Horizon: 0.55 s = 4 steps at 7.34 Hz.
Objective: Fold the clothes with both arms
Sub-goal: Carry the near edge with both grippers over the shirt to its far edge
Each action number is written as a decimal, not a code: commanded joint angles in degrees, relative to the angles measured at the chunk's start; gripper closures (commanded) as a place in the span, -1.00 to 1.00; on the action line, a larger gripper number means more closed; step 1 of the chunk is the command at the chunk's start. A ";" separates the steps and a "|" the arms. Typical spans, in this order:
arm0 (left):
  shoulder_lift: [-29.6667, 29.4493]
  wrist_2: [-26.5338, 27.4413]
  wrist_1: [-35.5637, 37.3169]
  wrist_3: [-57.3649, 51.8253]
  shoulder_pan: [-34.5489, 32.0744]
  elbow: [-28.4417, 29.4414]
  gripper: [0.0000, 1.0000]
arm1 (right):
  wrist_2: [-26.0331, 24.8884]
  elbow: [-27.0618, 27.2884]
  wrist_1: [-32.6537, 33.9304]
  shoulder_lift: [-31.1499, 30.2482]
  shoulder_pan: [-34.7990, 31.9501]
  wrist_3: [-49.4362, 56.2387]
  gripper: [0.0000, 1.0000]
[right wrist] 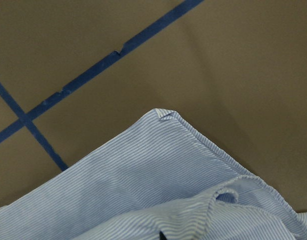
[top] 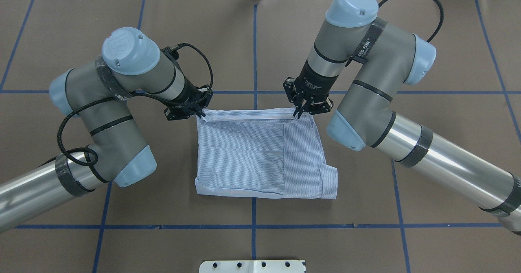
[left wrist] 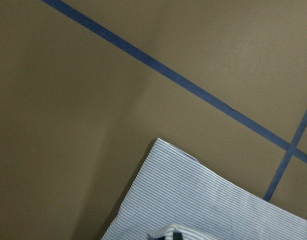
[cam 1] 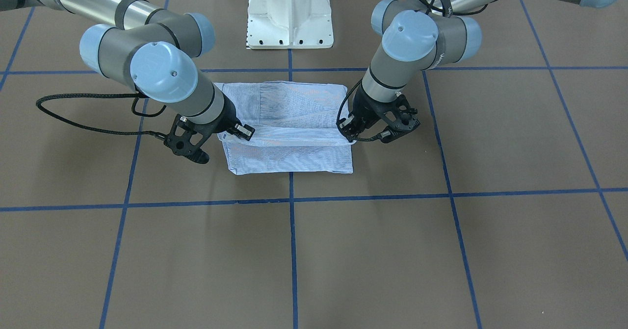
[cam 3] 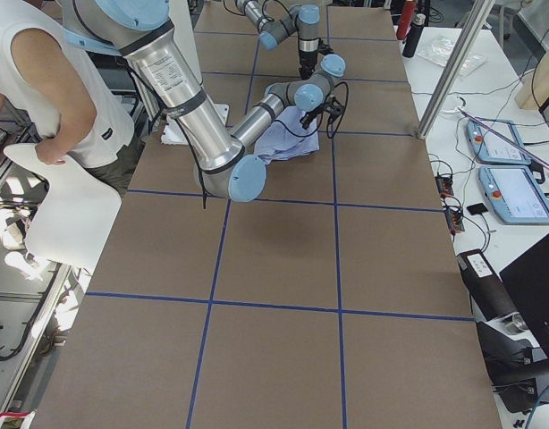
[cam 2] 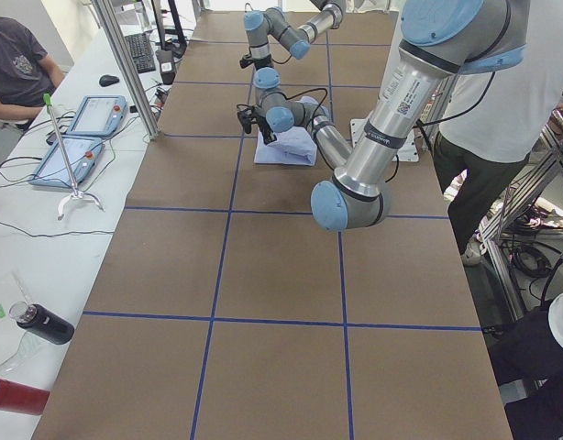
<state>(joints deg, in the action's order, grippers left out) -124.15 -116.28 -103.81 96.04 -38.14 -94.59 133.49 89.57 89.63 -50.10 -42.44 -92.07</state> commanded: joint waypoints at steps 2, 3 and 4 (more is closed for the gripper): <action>-0.47 -0.09 -0.96 -0.16 -0.18 0.64 1.00 | -0.16 -0.45 -1.81 1.40 -0.19 0.22 0.63; -0.56 0.08 -0.87 -0.16 -0.27 0.29 -0.95 | -0.60 -0.62 -5.57 0.80 -0.19 -0.30 -0.98; -0.56 0.00 -0.09 -0.16 -1.75 -0.93 -1.00 | -1.30 -0.71 -6.21 0.62 -0.88 -0.13 -1.00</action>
<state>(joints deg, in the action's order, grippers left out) -124.63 -116.26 -104.54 95.90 -38.72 -94.44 132.90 88.99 85.42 -49.16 -42.80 -92.18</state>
